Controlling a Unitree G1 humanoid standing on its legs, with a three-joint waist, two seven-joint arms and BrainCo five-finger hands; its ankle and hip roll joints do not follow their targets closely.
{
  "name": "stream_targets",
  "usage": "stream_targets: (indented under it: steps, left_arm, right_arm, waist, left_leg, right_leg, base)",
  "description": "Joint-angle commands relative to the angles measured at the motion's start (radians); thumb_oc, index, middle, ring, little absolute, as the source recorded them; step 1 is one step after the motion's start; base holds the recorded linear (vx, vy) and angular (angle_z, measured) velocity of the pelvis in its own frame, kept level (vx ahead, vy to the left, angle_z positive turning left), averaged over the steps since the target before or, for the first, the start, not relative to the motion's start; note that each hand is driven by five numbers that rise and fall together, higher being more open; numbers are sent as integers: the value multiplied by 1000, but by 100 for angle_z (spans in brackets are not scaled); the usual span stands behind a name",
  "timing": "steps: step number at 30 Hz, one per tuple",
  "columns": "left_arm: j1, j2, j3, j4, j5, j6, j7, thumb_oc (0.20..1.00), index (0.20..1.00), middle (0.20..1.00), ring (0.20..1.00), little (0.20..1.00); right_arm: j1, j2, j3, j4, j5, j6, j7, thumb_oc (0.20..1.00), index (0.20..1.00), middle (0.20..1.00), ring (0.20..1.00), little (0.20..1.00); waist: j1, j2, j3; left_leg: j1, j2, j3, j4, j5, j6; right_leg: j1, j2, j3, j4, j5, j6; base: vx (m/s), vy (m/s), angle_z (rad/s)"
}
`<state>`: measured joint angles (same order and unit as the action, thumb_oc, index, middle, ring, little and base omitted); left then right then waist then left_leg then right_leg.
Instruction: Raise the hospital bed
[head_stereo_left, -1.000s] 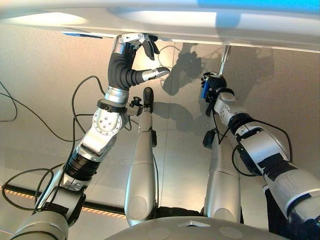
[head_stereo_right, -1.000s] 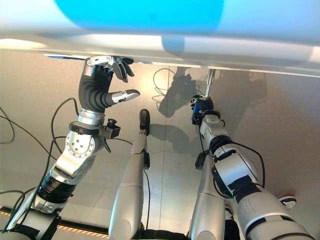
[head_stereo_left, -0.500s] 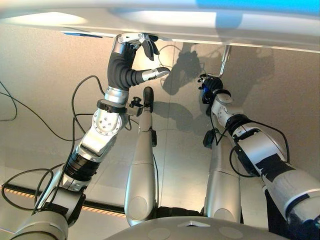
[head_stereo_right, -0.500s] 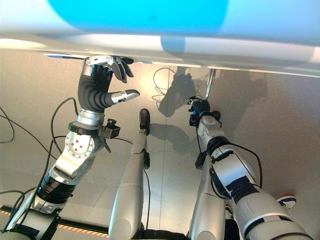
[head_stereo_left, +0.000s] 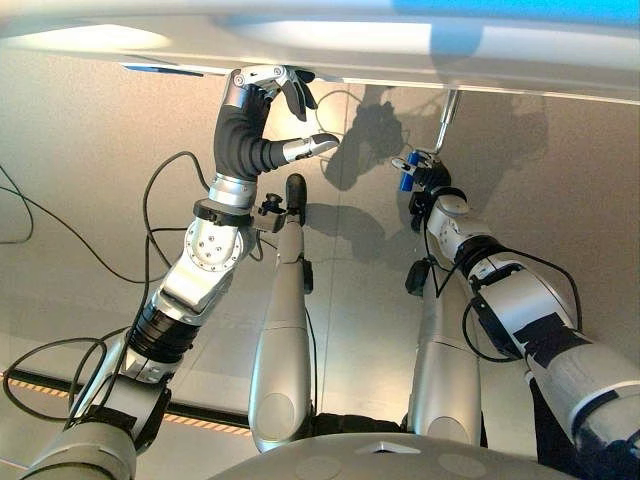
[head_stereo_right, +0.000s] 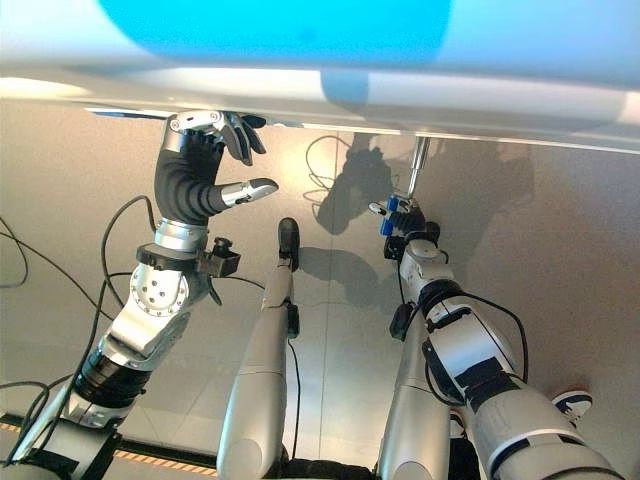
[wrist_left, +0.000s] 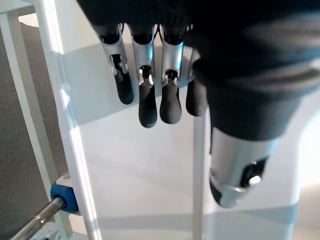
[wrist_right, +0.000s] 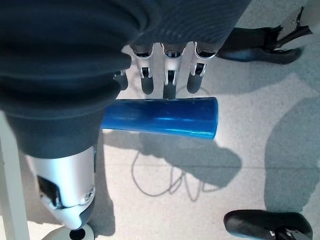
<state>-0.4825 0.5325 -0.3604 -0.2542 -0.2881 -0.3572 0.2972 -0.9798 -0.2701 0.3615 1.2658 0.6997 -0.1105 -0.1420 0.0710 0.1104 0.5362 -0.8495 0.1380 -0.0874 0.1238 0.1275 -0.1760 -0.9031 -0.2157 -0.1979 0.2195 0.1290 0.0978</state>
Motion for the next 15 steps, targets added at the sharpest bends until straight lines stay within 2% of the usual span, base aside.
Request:
stream_targets:
  steps: [1,15]
  left_arm:
    - [-11,30,77,-176,24,-64,13,1000,1000,1000,1000,1000]
    - [-18,37,73,-183,23,-65,12,1000,1000,1000,1000,1000]
  right_arm:
    - [7,43,15,-7,-3,-9,-8,1000,1000,1000,1000,1000]
    - [24,47,11,15,-17,1,-4,1000,1000,1000,1000,1000]
  waist:
    - [22,-25,-16]
    - [25,-13,-16]
  left_leg:
    - [-14,-36,44,42,-38,60]
    - [-21,-43,44,50,-40,64]
  right_leg:
    - [47,-11,53,-13,-37,70]
    - [42,-17,54,-14,-33,73]
  base:
    - [0,0,0]
    - [0,0,0]
